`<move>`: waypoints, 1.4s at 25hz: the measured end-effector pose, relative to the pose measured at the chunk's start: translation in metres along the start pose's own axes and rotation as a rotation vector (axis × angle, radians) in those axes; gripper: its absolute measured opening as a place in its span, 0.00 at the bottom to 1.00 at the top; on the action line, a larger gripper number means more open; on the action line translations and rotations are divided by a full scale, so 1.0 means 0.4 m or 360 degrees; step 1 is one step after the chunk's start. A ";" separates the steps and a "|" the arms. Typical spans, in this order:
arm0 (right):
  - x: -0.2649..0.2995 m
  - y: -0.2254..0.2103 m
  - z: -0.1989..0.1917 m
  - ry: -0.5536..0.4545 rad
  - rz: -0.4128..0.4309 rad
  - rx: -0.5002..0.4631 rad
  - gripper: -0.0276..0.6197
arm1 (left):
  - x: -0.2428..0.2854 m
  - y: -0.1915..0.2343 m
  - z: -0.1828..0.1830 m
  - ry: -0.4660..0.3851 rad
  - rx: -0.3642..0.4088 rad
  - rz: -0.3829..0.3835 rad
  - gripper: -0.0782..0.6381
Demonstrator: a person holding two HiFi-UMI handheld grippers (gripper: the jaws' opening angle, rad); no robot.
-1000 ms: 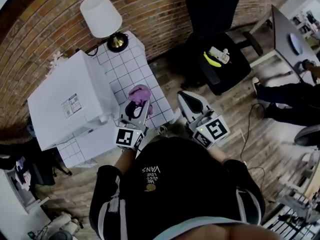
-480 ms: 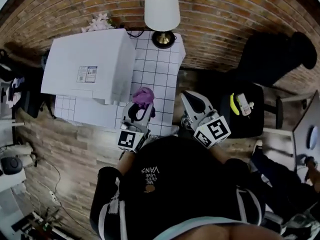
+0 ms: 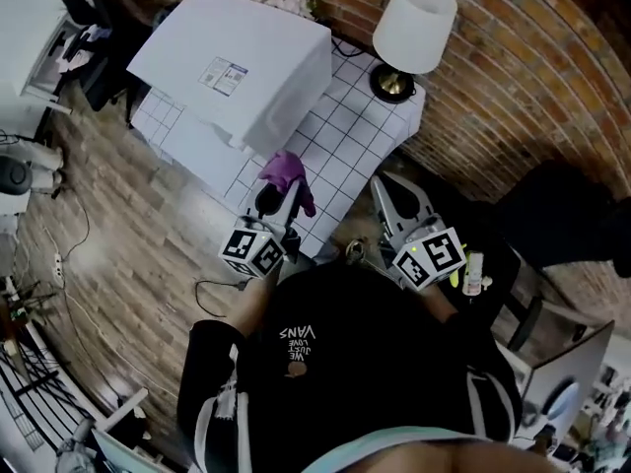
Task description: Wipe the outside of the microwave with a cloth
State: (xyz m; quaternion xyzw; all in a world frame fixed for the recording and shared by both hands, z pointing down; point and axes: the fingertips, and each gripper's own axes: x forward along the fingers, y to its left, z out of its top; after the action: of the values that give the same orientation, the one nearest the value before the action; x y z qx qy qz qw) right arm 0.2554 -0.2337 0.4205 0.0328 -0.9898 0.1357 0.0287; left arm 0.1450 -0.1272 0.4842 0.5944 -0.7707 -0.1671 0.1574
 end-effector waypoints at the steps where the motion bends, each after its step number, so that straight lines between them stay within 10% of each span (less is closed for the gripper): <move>1: 0.004 0.007 -0.004 0.0009 0.0029 0.0000 0.05 | -0.001 0.006 -0.001 -0.0008 -0.0061 0.0016 0.31; 13: 0.044 0.088 -0.038 0.0056 0.0153 -0.0017 0.05 | 0.008 0.103 -0.001 -0.0121 -0.0910 0.0085 0.31; 35: -0.051 -0.027 -0.014 0.0006 -0.0158 -0.0001 0.05 | 0.412 0.110 0.078 -0.0160 -0.1147 -0.0134 0.31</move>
State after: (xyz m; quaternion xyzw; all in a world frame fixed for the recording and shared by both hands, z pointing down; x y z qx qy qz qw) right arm 0.2767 -0.2412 0.4275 0.0816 -0.9870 0.1337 0.0371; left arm 0.0531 -0.2744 0.4829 0.5230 -0.6439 -0.4633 0.3117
